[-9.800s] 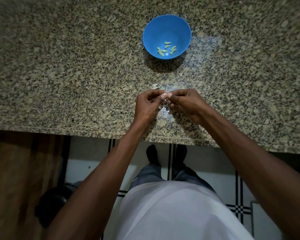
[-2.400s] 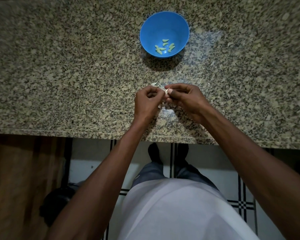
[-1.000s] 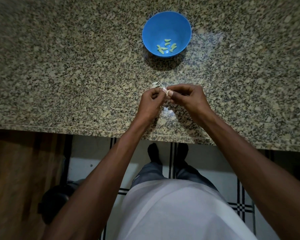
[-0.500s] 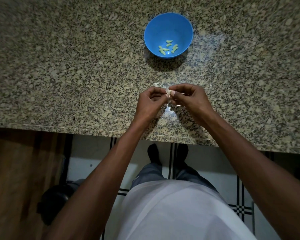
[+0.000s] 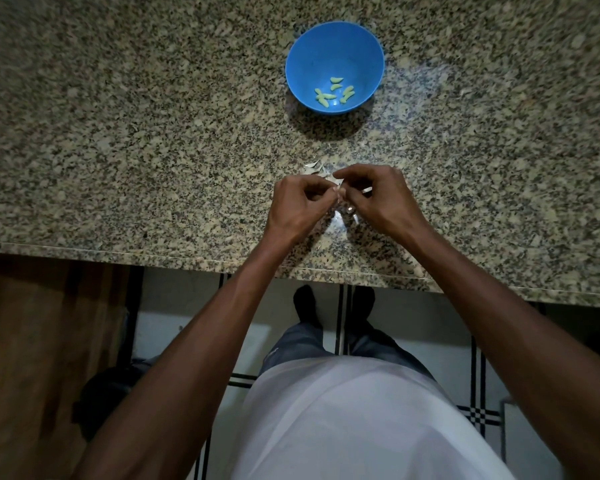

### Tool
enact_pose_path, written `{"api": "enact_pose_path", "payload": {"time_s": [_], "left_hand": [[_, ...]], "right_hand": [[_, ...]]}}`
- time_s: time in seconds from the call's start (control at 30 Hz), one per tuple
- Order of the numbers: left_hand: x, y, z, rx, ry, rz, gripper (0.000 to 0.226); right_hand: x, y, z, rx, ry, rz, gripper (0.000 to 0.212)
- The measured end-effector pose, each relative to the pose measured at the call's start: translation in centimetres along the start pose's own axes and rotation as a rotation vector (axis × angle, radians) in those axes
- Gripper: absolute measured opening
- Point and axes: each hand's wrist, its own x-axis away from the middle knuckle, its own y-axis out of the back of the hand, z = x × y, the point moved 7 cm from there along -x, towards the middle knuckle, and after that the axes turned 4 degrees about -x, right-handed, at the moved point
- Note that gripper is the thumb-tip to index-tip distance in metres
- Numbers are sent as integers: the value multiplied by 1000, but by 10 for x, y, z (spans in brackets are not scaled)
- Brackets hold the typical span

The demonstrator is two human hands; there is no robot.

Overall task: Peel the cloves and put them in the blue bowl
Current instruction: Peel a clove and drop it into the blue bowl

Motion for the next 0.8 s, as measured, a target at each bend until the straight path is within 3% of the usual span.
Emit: {"api": "enact_pose_path", "payload": {"time_s": [0.2, 0.47, 0.8], "left_hand": [[-5, 0, 6, 132, 88, -22, 24], [4, -19, 18, 675, 389, -41, 19], [-2, -12, 16, 587, 286, 29, 30]], "right_hand": [[-5, 1, -7, -166, -71, 30, 20], [-1, 0, -16, -509, -176, -54, 16], [-4, -2, -11, -446, -135, -33, 16]]}}
